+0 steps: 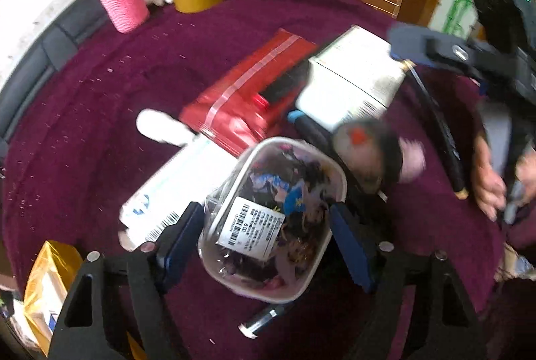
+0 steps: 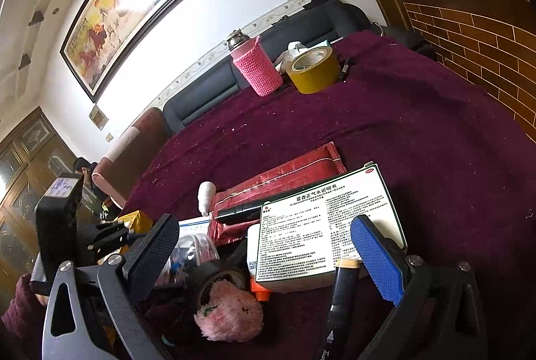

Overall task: Organize objects
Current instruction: 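Lift the pencil case toward the tray with left tool while right tool grasps black tape roll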

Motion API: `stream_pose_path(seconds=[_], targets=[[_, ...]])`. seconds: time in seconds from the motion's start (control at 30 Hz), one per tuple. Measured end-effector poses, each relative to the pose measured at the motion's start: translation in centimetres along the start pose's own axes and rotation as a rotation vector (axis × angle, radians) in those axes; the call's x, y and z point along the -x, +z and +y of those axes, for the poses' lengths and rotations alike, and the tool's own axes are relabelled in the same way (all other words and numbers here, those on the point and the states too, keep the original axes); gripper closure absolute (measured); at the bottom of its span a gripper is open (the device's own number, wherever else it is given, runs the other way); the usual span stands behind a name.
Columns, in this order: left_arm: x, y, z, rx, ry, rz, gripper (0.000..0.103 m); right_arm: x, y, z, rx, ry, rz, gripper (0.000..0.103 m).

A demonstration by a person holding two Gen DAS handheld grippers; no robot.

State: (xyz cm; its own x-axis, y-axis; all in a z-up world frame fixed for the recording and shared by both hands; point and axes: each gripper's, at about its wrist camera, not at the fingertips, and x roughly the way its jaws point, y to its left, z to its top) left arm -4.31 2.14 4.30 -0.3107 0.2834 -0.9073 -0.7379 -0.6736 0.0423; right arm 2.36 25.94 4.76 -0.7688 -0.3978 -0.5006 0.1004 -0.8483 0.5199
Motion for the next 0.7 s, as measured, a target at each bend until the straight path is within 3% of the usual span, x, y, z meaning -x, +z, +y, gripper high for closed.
stream_pose_path(seconds=[0.17,0.27,0.33,0.4,0.53,0.7], targets=[[-0.2,-0.7,-0.4,0.002,-0.059,0.041,0.024,0.0,0.0,0.1,0.006,-0.007,0.000,0.000],[-2.6,-1.1,-1.1,-0.031,-0.008,0.100,0.021,-0.1,0.0,0.1,0.006,-0.007,0.000,0.000],[-2.7,-1.1,-1.5,-0.047,0.016,0.052,0.020,-0.1,0.1,0.2,0.006,-0.007,0.000,0.000],[-2.8,-0.8,-1.0,0.010,0.020,0.049,0.026,-0.1,0.1,0.2,0.010,-0.009,-0.001,0.000],[-2.3,-1.4,-0.6,0.100,0.026,-0.006,0.027,-0.2,0.1,0.2,0.012,-0.010,-0.001,0.000],[1.9,-3.7,-0.3,0.221,0.039,-0.136,0.027,-0.4,0.2,0.3,0.020,-0.016,-0.002,0.000]])
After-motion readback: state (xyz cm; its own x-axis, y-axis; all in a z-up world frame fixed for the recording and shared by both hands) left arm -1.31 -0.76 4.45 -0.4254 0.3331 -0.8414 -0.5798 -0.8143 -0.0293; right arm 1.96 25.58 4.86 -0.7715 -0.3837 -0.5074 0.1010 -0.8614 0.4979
